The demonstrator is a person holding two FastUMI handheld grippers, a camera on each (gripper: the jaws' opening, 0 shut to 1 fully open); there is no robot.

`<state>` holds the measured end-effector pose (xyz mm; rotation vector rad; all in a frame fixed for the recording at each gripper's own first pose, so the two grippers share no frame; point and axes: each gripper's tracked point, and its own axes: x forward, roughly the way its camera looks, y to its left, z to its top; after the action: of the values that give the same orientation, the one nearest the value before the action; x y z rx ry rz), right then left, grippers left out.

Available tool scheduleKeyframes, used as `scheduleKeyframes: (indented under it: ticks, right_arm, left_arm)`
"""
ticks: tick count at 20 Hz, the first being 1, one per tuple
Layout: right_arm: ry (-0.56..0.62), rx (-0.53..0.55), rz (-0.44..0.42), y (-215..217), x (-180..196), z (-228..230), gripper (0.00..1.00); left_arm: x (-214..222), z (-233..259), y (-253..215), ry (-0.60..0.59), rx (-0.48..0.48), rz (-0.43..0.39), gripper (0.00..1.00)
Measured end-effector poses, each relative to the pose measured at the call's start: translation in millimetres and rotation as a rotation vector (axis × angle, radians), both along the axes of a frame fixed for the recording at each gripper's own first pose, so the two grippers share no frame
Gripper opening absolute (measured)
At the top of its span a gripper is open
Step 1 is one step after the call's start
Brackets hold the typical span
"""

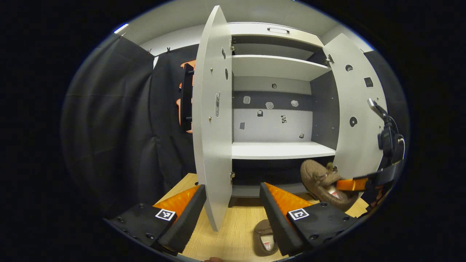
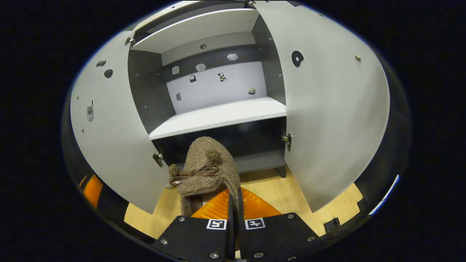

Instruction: Grab one shoe with the right hand and put it into the shoe cabinet, grab the other shoe with the left hand and put it into the shoe cabinet; then close the right door with the right hand and the left door with the left hand.

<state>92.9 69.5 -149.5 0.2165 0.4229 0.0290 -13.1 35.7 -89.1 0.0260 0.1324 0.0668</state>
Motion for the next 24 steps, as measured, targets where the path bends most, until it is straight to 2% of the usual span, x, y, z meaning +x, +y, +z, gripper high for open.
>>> scheduleKeyframes:
  ticks: [7,14,19,20,24]
  right_arm:
    - [-0.140,0.025,-0.040,0,78,83,0.04]
    - [-0.222,-0.030,-0.069,-3,172,147,0.04]
    - [-0.193,-0.024,-0.086,1,234,149,0.04]
    - [-0.179,-0.019,-0.093,0,247,144,0.04]
    - [-0.079,-0.010,-0.115,-3,286,108,0.04]
  left_arm:
    - [-7,-14,-3,0.019,0.004,-0.004,0.96]
    - [-6,-16,4,0.009,-0.004,0.007,0.96]
    - [0,-19,12,0.013,0.001,0.014,0.96]
    - [1,-19,13,0.011,0.002,0.013,0.99]
    - [7,-21,19,0.011,0.005,0.019,0.96]
